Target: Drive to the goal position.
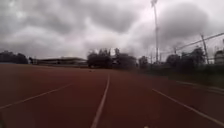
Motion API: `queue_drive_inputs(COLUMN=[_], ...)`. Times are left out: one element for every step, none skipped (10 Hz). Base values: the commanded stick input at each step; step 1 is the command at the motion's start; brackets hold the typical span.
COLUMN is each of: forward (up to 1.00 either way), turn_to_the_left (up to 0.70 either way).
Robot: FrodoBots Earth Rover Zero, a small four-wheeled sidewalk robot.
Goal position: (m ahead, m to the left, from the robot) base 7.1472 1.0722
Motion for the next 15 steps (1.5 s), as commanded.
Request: queue_drive_inputs(forward=[0.70, 0.70, 0.70, 0.70, 0.70, 0.70, 0.70, 0.70, 0.70, 0.70, 0.70, 0.70, 0.70, 0.70, 0.70], turn_to_the_left=[0.00, 0.00, 0.00, 0.00, 0.00, 0.00, 0.00, 0.00, 0.00, 0.00, 0.00, 0.00, 0.00, 0.00, 0.00])
